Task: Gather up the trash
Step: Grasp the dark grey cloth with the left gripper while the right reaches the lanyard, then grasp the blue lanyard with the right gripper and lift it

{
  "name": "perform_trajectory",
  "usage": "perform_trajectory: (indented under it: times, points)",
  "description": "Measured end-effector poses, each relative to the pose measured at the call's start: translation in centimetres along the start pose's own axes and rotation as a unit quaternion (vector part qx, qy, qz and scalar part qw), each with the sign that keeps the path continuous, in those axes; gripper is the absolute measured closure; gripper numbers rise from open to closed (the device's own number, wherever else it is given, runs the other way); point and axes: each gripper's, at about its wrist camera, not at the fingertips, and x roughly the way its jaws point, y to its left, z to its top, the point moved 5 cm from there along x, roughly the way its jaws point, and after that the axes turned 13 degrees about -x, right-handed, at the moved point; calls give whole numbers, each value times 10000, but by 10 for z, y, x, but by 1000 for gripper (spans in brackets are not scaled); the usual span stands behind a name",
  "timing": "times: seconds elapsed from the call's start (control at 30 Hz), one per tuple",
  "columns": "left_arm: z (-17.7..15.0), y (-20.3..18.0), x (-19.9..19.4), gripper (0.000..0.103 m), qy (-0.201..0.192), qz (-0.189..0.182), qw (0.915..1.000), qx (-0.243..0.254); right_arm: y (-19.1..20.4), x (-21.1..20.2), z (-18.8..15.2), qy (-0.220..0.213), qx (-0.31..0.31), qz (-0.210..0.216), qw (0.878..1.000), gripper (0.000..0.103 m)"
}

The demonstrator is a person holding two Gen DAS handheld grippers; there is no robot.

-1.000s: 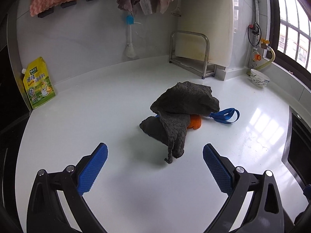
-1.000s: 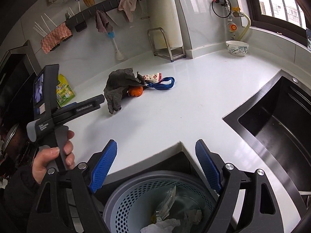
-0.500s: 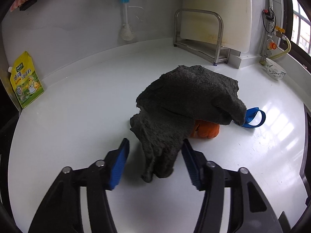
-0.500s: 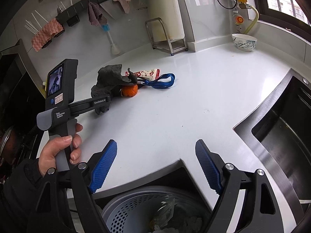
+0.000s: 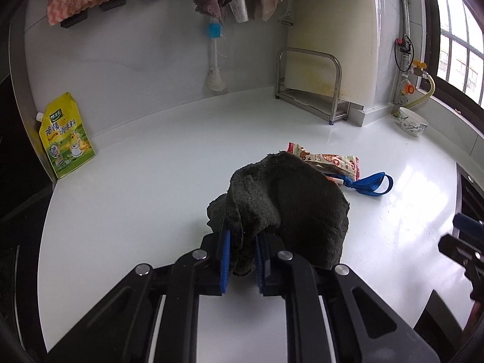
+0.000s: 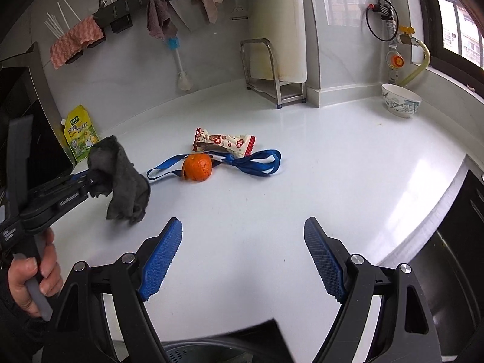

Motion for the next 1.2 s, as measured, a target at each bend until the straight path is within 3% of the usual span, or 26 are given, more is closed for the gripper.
perform_trajectory:
  times: [0.4,0.83,1.0,1.1,1.2]
  points:
    - [-23,23,10,89,147,-105,9997,-172,-7,82,56,284,-816,131,9962,24]
    - [-20,24,16,89,147,-222,9994,-213,-23,152,54,1100,-1058,145,9882,25]
    - [-19,23,15,89,150,-269,9993,-213,-17,153,53,1088,-1068,202,9881,56]
    - [-19,22,12,89,145,-305,9991,-239,-9,148,51,1062,-1161,229,9873,88]
    - [-16,20,7,89,103,-338,9990,-256,-3,137,46,994,-1056,284,9890,93]
